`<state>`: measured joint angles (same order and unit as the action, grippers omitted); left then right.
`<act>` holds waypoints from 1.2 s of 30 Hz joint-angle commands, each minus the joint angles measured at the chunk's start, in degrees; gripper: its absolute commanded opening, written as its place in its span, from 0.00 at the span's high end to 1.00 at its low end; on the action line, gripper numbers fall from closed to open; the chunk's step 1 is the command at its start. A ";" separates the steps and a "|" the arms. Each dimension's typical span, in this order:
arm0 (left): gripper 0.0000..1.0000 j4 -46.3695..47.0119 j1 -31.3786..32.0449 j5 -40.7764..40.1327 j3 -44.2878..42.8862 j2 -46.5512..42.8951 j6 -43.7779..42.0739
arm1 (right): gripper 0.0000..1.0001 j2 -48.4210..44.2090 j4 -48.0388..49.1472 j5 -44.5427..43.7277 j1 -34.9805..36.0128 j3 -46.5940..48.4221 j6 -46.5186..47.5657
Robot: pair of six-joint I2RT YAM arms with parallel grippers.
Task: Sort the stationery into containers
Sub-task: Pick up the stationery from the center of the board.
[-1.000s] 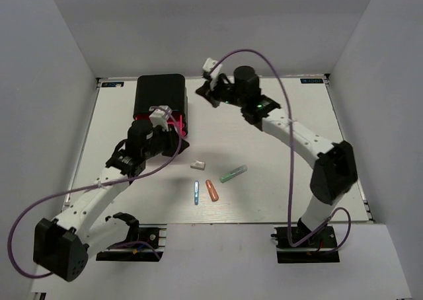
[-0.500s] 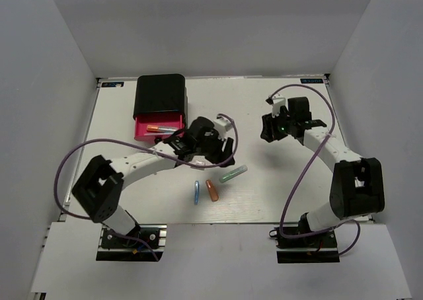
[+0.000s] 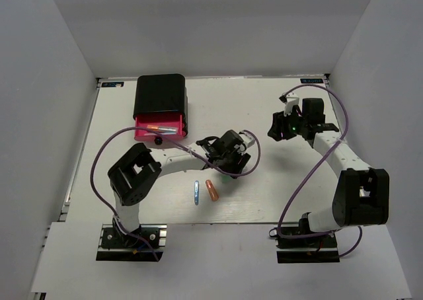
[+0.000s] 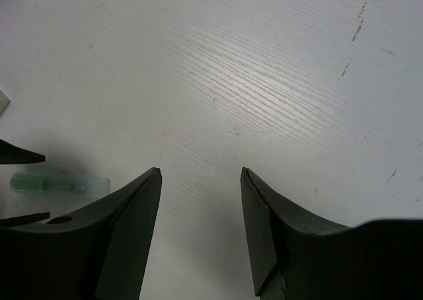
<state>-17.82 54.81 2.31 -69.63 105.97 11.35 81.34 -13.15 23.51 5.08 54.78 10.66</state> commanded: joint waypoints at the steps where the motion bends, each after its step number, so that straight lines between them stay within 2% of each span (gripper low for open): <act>1: 0.31 -2.21 0.91 -3.10 -2.80 1.07 -2.38 | 0.42 -0.92 1.54 2.86 -0.95 -0.56 -0.72; 6: 0.32 -3.27 2.14 -4.42 -3.94 3.27 -2.92 | 0.42 -1.27 1.55 3.74 -1.74 -1.17 -0.72; 9: 0.37 -3.27 2.76 -5.21 -3.94 3.89 -2.92 | 0.42 -1.45 1.90 5.05 -1.83 -1.61 -0.72; 14: 0.52 -3.80 3.81 -7.49 -3.33 4.42 -3.44 | 0.42 -2.15 2.42 6.02 -2.00 -2.31 -0.55; 15: 0.59 -3.80 3.82 -8.19 -3.32 4.42 -3.44 | 0.42 -2.15 2.51 6.20 -2.09 -2.40 -0.55; 18: 0.69 -4.32 4.43 -10.82 -2.71 4.42 -3.44 | 0.42 -2.59 2.78 6.99 -2.00 -2.84 -0.29; 21: 0.74 -4.85 4.43 -12.93 -2.71 3.54 -1.79 | 0.42 -3.12 3.30 7.60 -2.01 -3.54 -0.02; 27: 0.84 -2.58 2.59 -15.74 -3.32 -7.50 3.67 | 0.42 -4.35 4.44 9.27 -2.01 -4.95 0.86; 36: 0.86 0.87 -4.09 -20.48 1.25 -26.06 -1.33 | 0.42 -4.44 6.64 11.82 -1.92 -6.27 1.73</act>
<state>-17.82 52.80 -14.04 -69.89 85.45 12.38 78.26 -8.84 32.95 3.38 49.23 11.25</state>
